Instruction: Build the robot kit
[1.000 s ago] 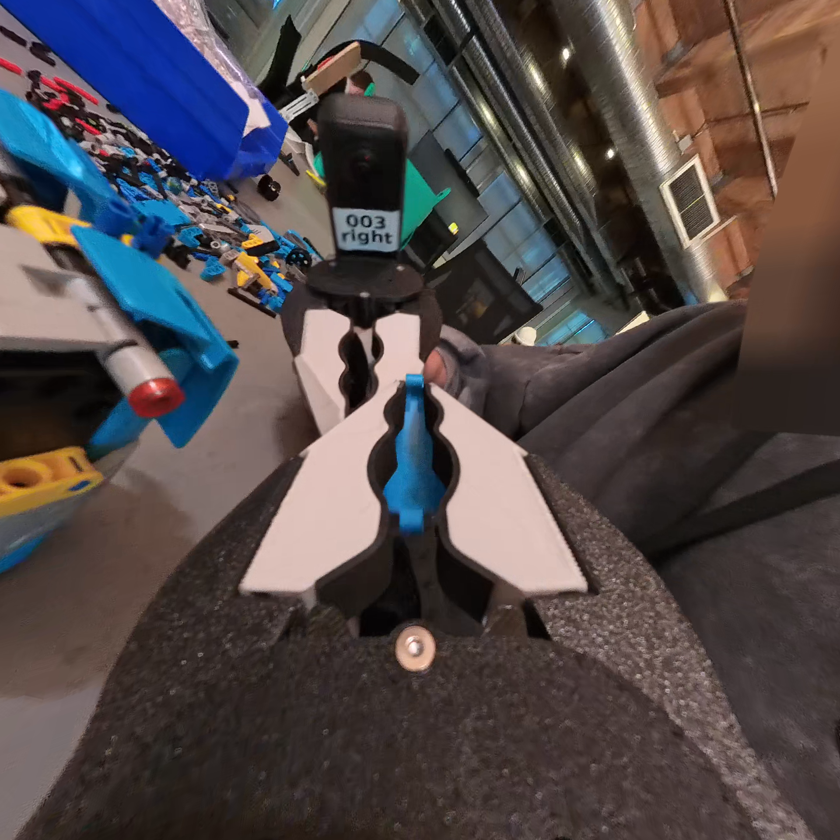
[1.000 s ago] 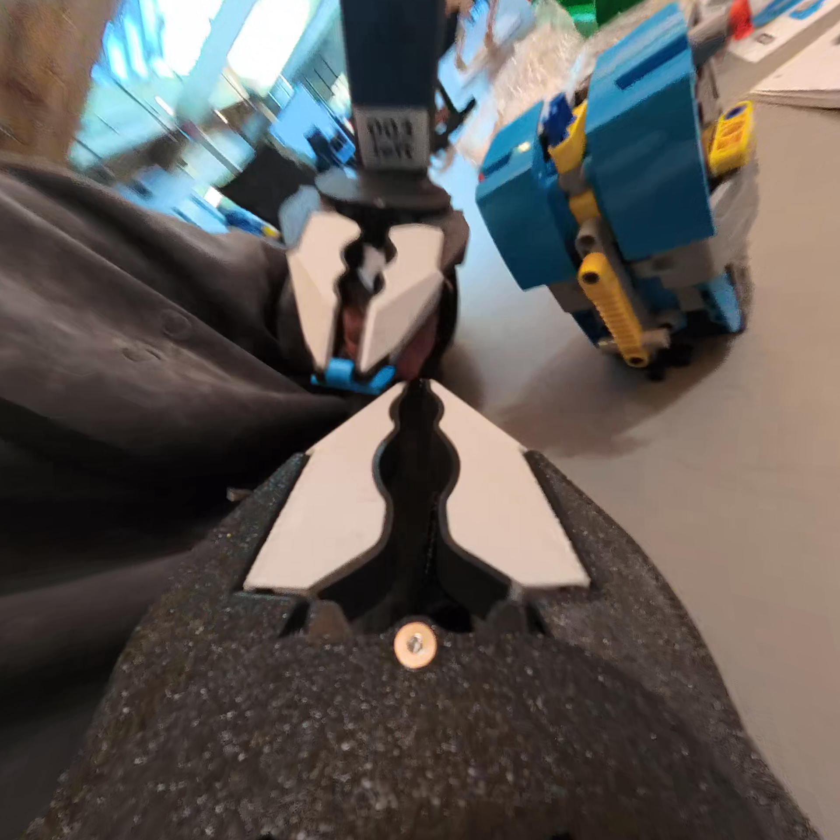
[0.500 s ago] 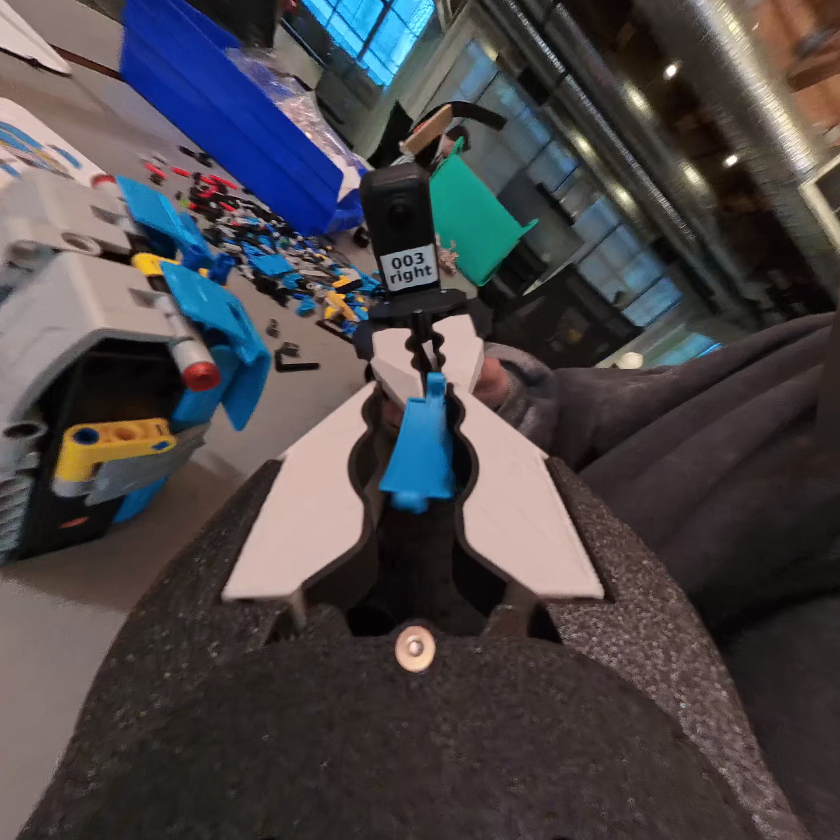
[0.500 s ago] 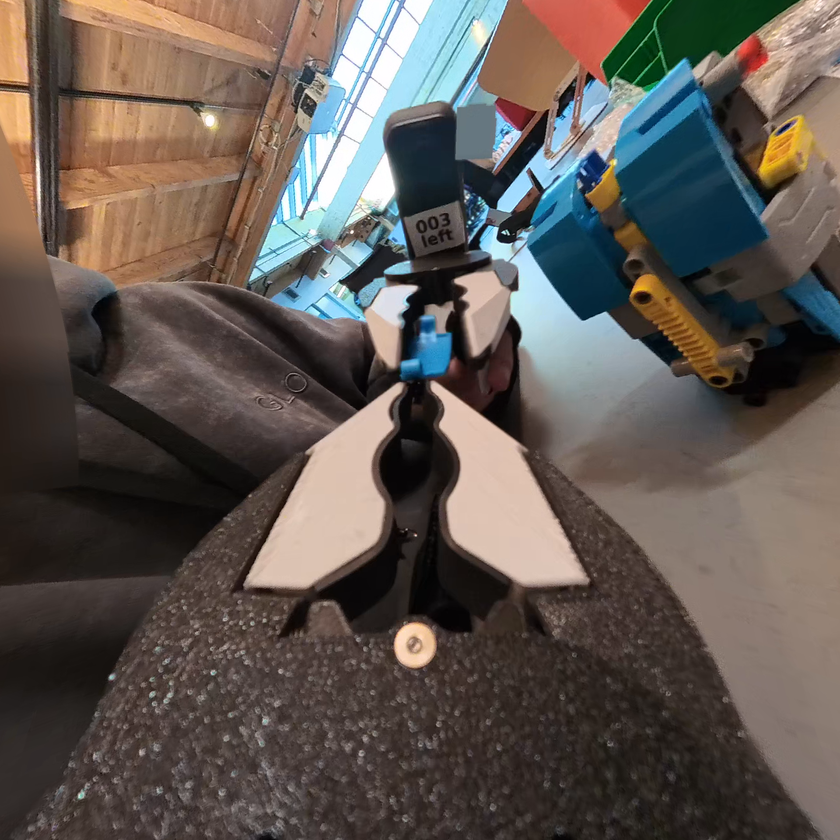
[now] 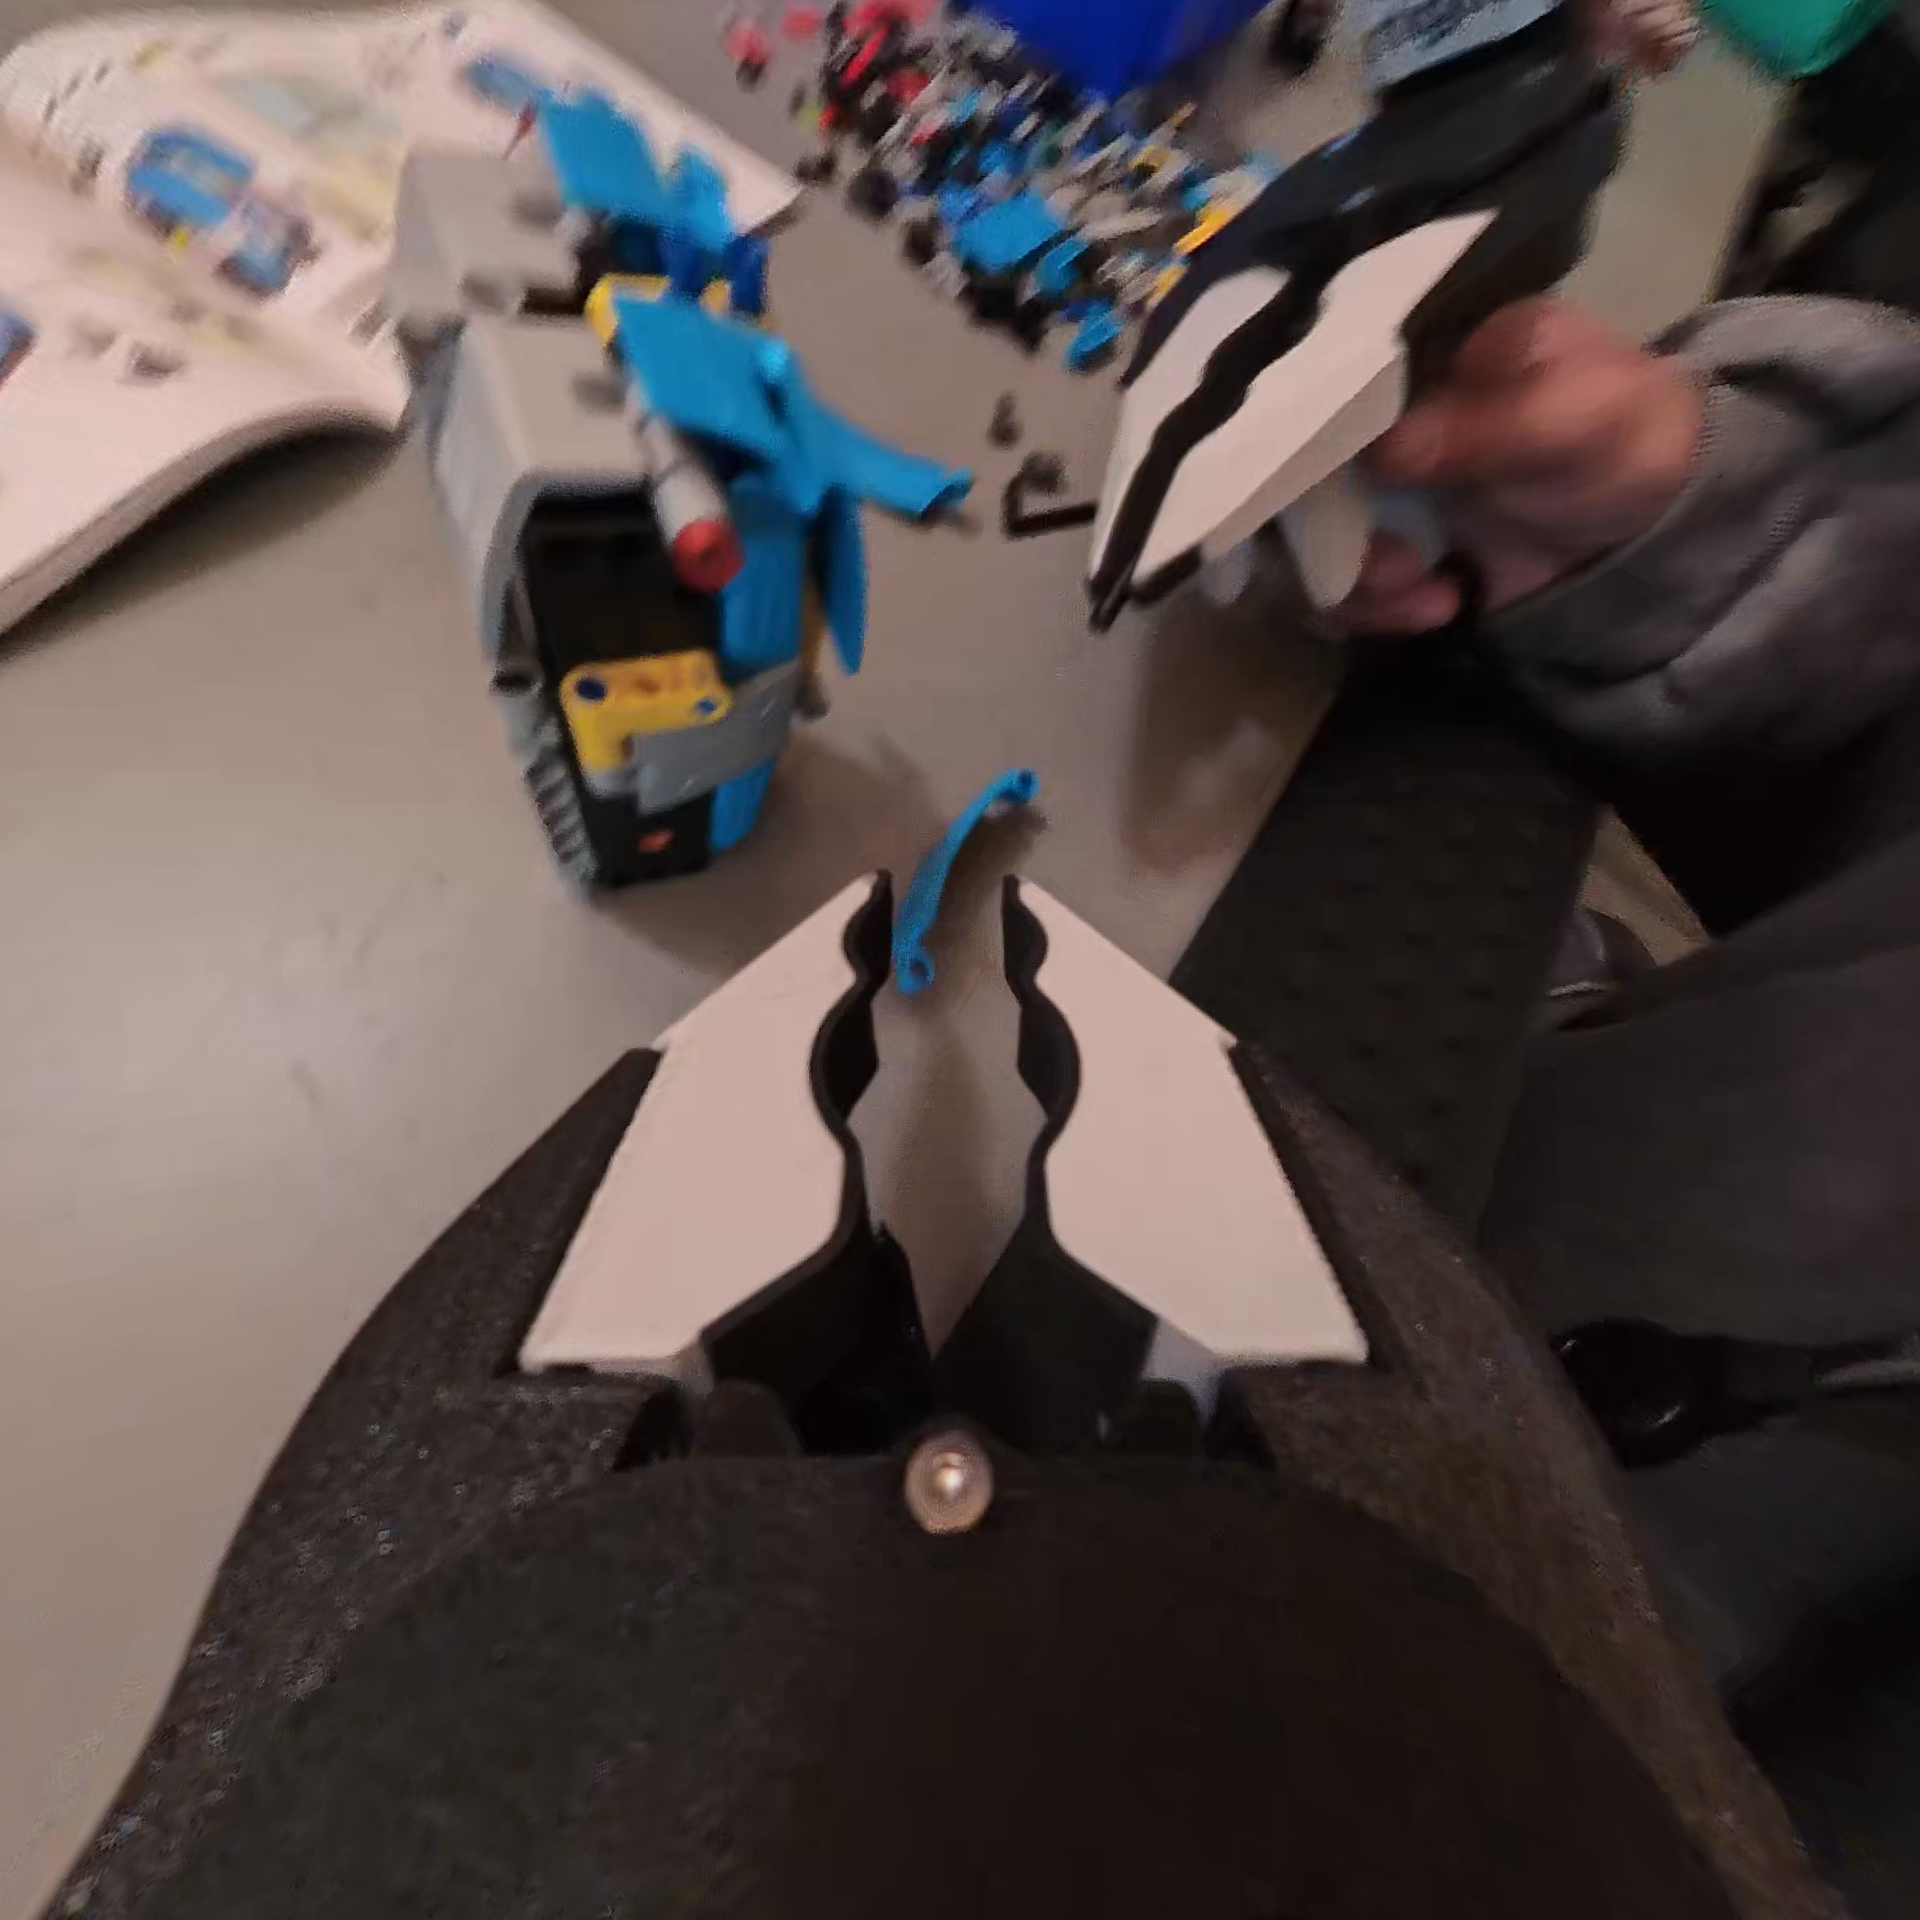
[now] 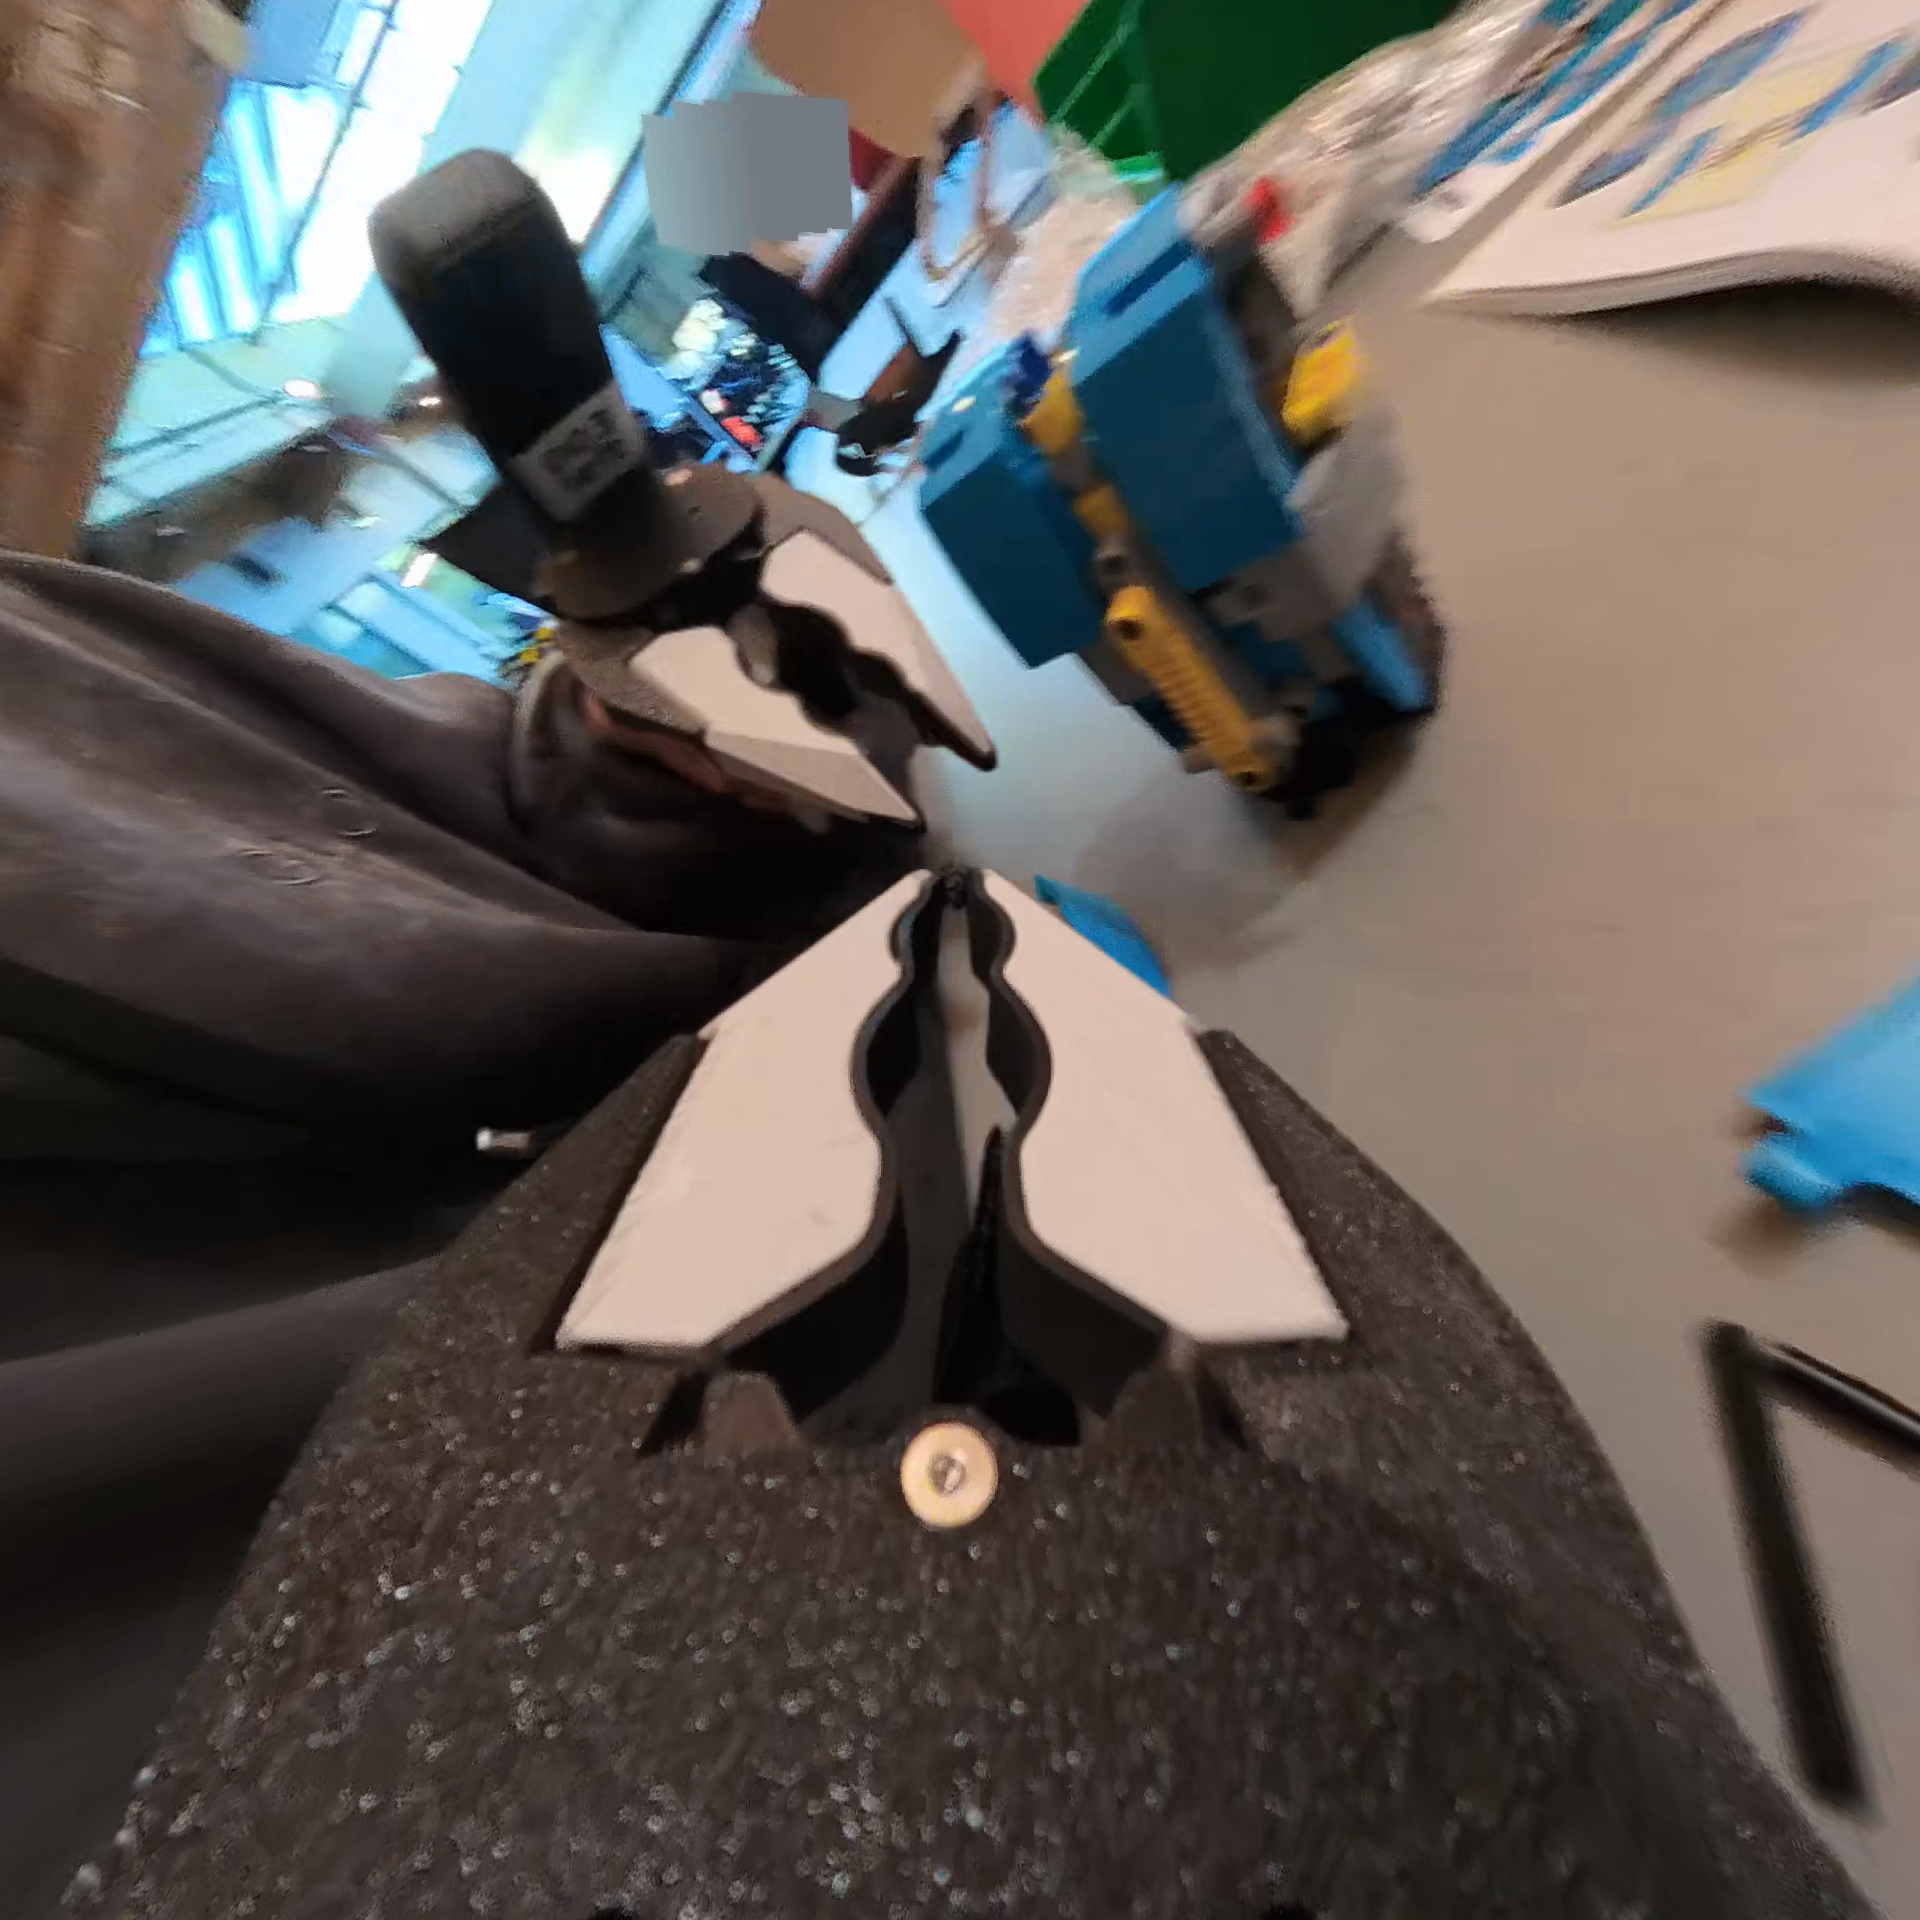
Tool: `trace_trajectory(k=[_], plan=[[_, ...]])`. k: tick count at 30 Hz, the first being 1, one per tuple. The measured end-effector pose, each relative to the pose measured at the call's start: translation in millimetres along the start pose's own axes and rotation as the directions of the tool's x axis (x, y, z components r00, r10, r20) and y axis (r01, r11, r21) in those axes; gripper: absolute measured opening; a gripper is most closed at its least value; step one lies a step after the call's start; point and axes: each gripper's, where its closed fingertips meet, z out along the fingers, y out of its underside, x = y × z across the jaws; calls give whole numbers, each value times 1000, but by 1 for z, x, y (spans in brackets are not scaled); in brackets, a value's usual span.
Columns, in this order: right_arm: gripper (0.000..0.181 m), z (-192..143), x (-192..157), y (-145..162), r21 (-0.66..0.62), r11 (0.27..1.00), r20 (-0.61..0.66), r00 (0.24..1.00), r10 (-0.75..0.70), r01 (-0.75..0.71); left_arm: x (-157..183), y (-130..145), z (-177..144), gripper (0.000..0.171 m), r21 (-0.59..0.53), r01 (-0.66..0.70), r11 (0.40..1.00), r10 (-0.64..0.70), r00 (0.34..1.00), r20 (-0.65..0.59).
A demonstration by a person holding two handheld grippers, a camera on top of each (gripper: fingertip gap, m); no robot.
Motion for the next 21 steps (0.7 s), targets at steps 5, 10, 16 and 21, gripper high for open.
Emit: trace_trajectory(k=[5, 10, 16, 21], plan=[[4, -8, 29, 13, -123, 989, -198, 974, -111, 87, 12, 18, -2, 22, -81, 186, 979, -187, 982, -3], [4, 9, 48, 23, -317, 921, -295, 899, -324, 228, 13, 25, 9, 22, -111, 229, 967, -231, 973, 0], [4, 12, 54, 20, -366, 882, -339, 840, -424, 297, -12, 23, 14, 24, -102, 97, 990, -81, 986, 145], [4, 14, 56, 11, -350, 881, -363, 821, -440, 318, -22, 16, 14, 25, -114, -50, 992, 69, 983, 168]])
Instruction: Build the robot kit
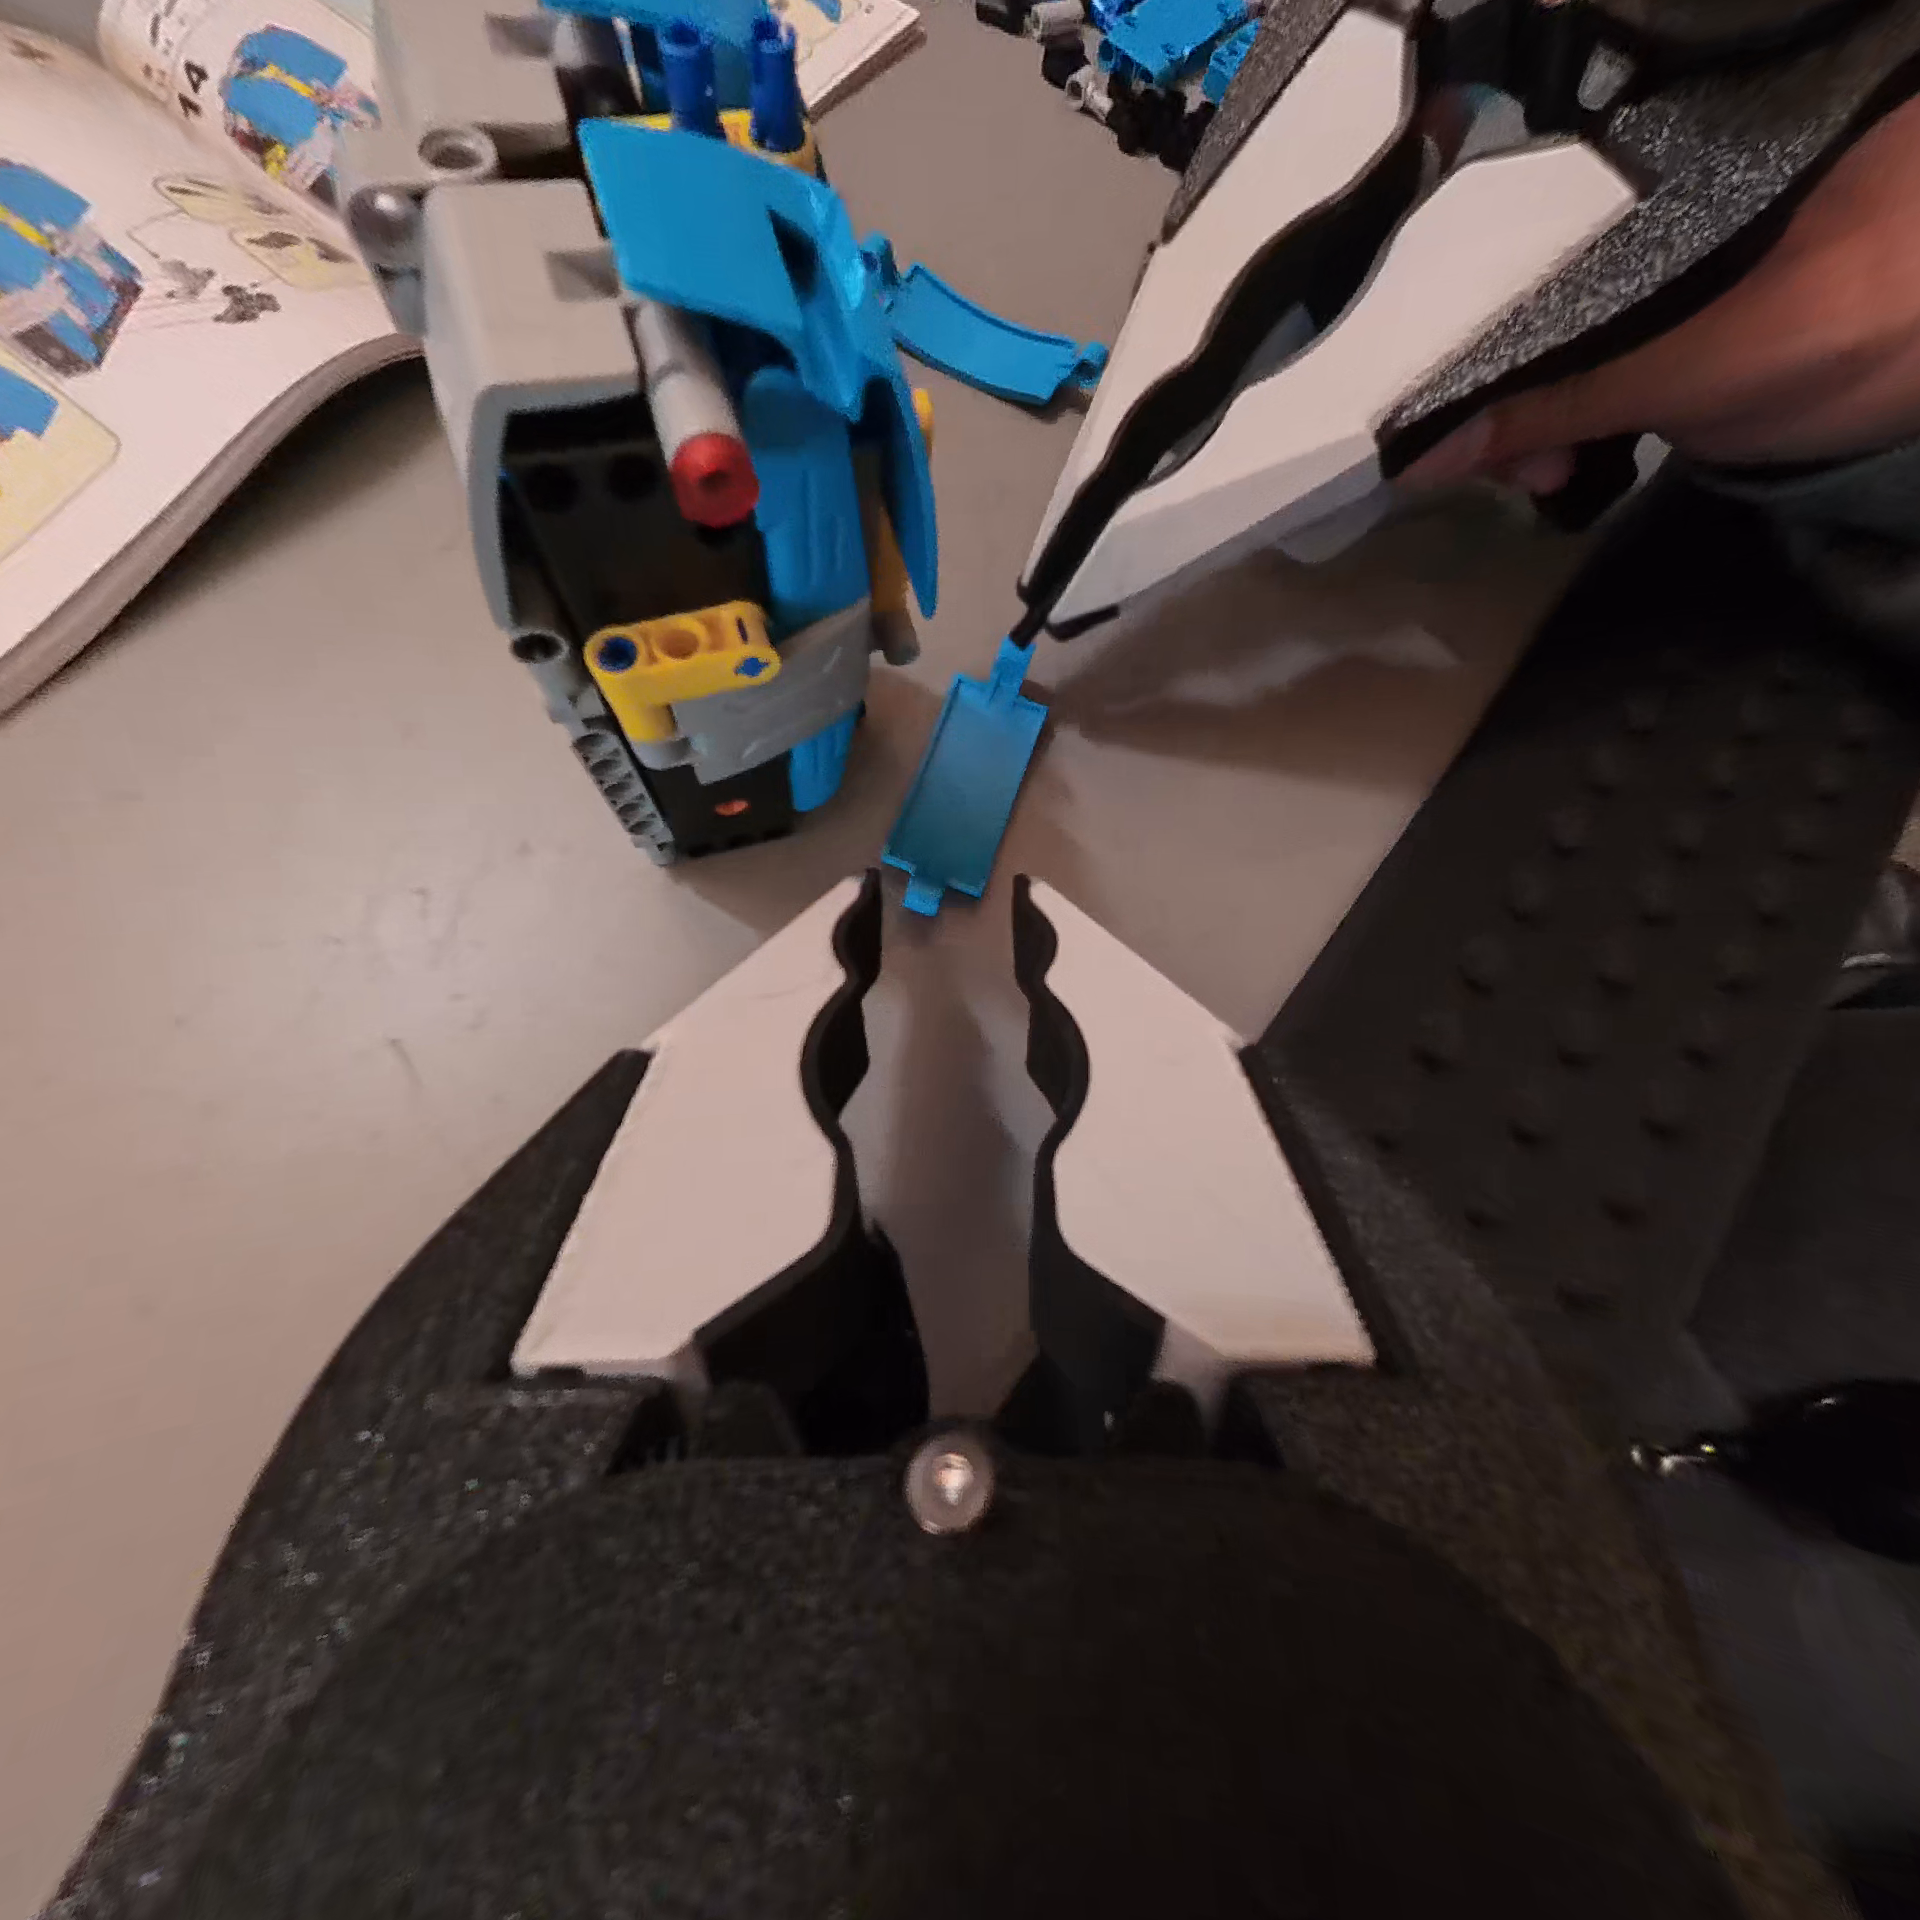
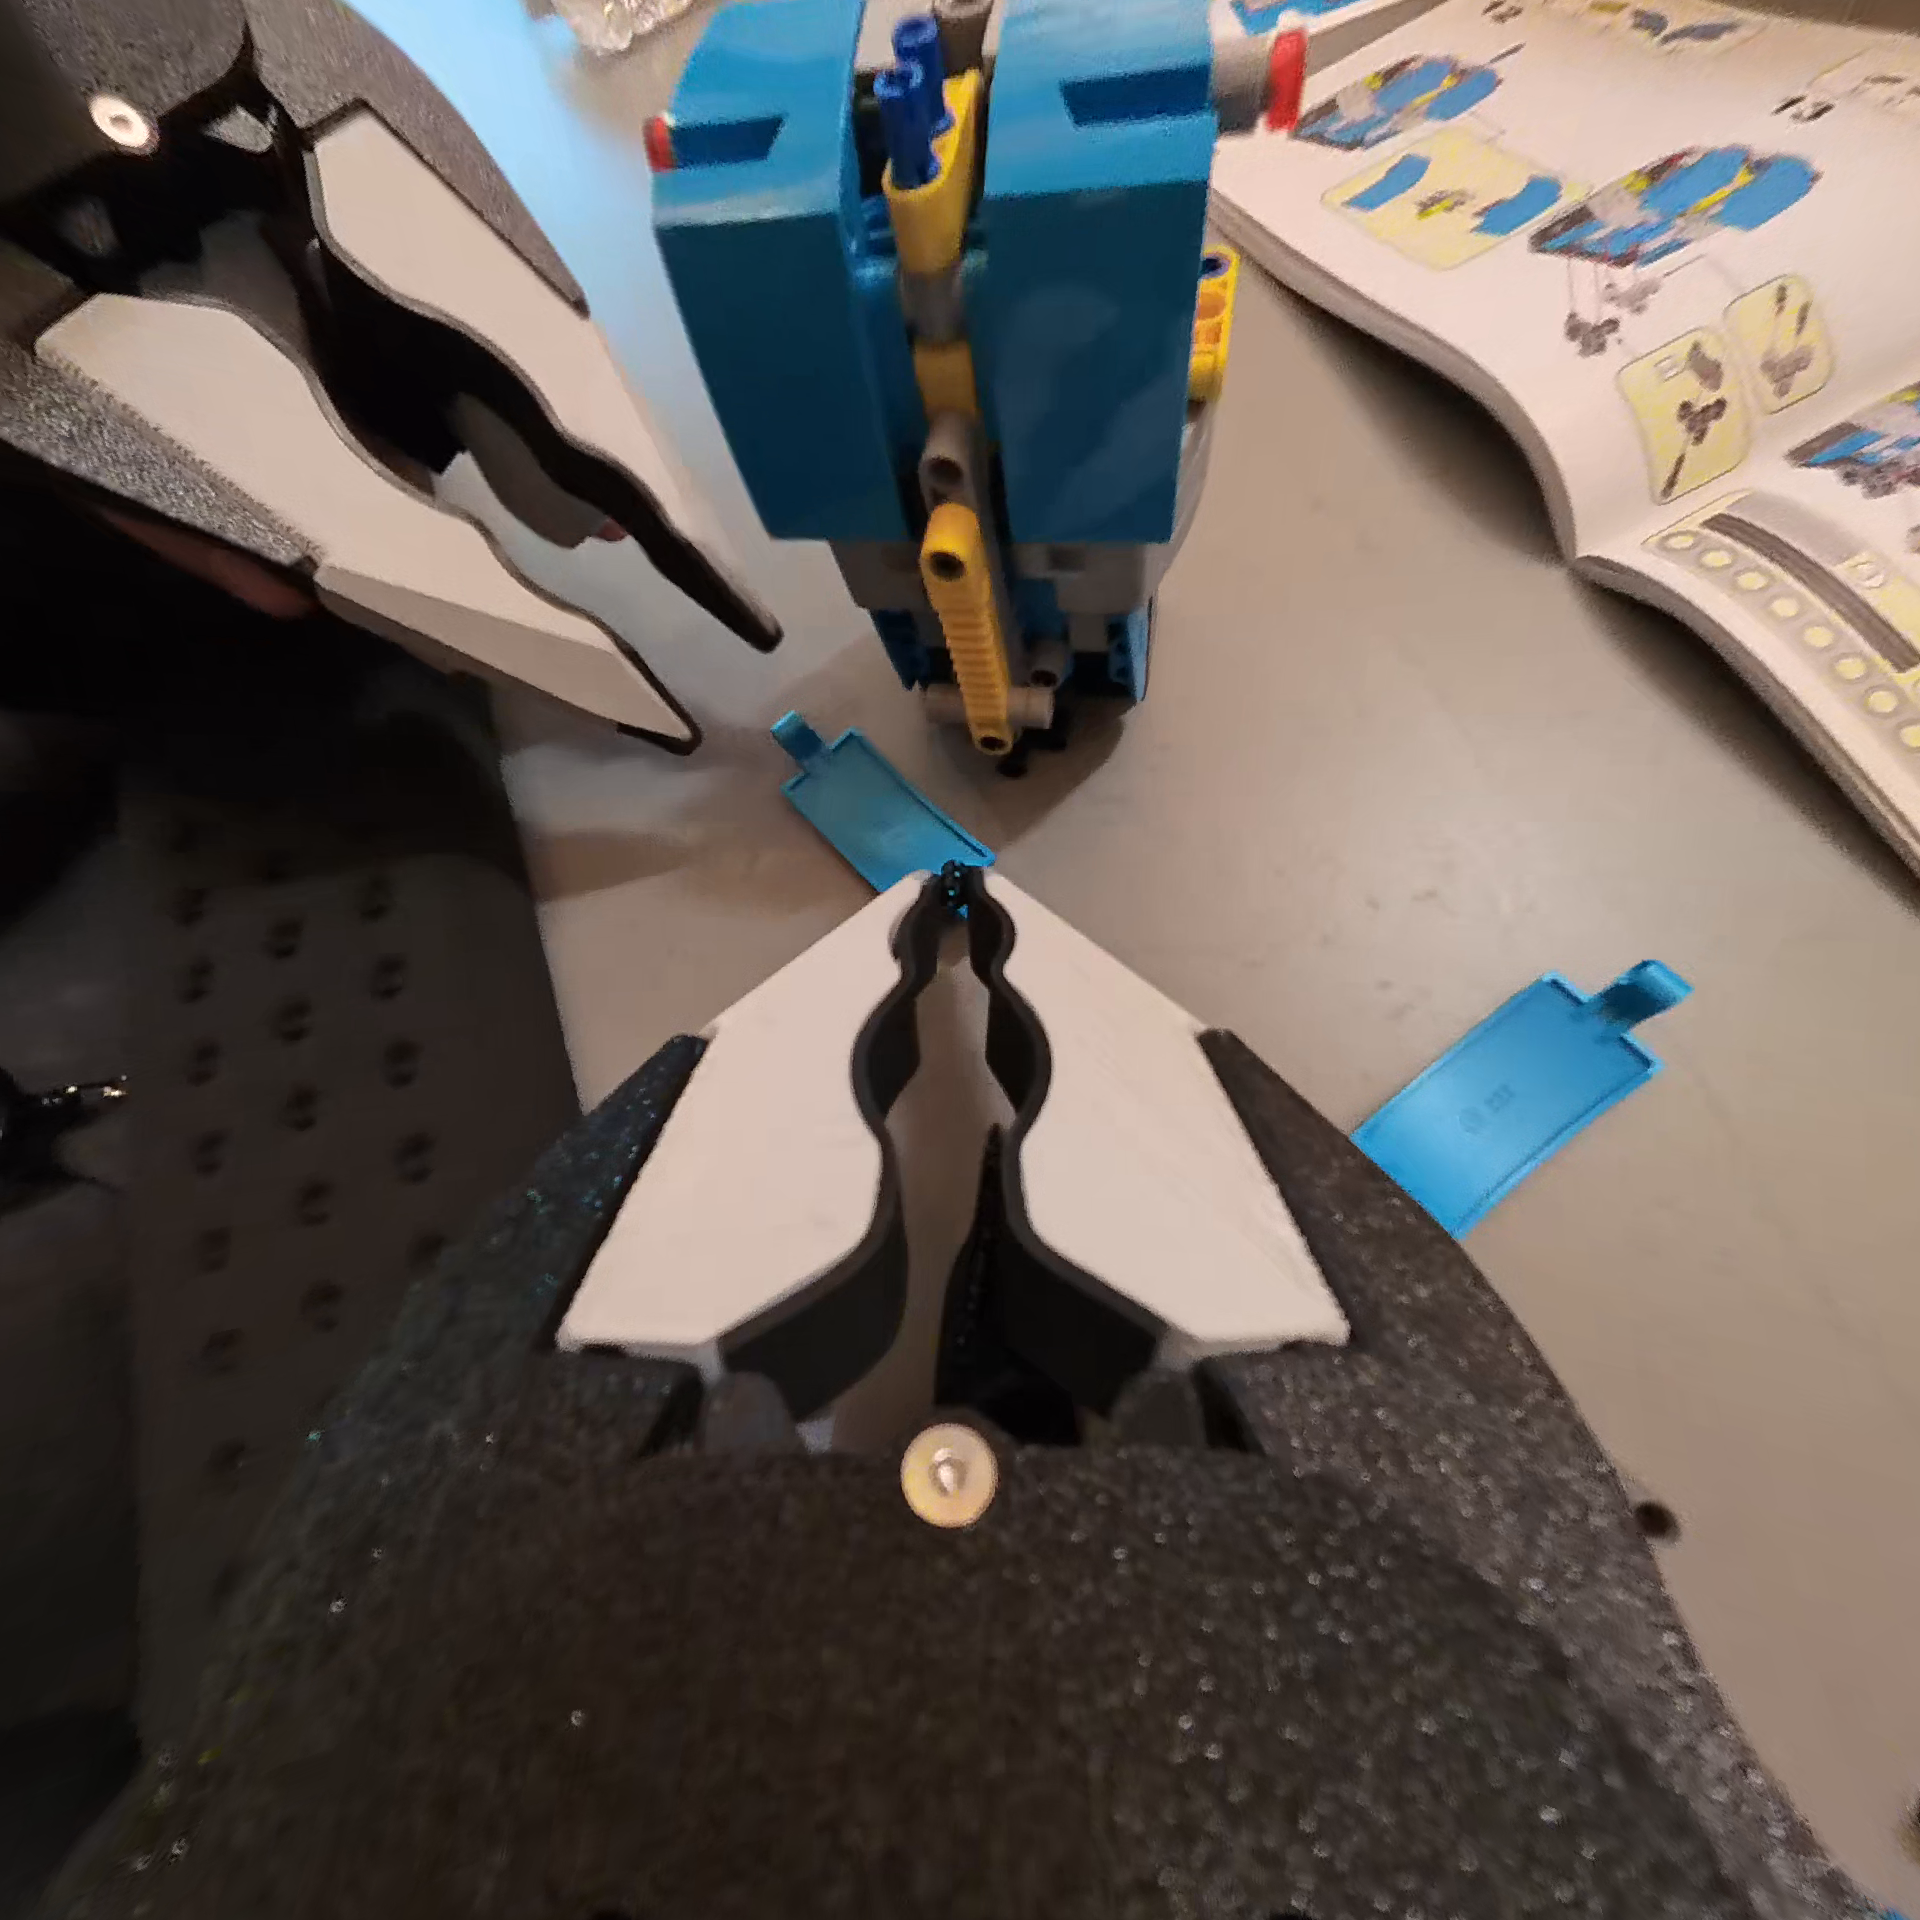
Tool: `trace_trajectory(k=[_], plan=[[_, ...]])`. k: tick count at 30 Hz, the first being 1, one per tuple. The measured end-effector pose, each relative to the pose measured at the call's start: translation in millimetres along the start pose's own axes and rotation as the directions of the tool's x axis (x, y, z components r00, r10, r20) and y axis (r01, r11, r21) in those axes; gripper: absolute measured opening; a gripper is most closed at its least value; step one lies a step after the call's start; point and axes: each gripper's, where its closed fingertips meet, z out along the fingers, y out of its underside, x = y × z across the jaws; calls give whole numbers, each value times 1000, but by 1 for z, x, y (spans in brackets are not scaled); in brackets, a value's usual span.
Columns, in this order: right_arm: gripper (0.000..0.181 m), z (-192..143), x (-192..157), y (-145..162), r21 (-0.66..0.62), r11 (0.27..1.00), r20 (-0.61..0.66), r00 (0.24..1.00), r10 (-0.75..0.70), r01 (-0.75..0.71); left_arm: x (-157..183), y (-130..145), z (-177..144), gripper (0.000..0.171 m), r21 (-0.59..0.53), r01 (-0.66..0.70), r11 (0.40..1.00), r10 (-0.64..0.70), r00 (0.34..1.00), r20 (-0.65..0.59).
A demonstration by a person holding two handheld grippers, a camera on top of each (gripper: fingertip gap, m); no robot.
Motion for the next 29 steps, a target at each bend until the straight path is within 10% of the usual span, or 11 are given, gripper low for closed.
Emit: trace_trajectory(k=[12, 18, 24, 29], plan=[[4, 6, -12, 9, -32, 999, 64, 998, 8, -6, 1, 7, 21, 8, -120, -177, 977, 177, 984, -12], [4, -19, -9, 7, 34, 999, 94, 995, 32, -35, 28, -11, 4, 7, -28, 81, 996, -86, 969, -232], [4, -51, -2, -6, 160, 987, 67, 997, -26, 15, 44, -38, -43, 7, -64, 614, 787, -515, 595, -617], [5, -62, -49, -45, 313, 905, 494, 863, 105, -289, 48, -60, -70, 7, -167, 807, 566, -535, 205, -820]])
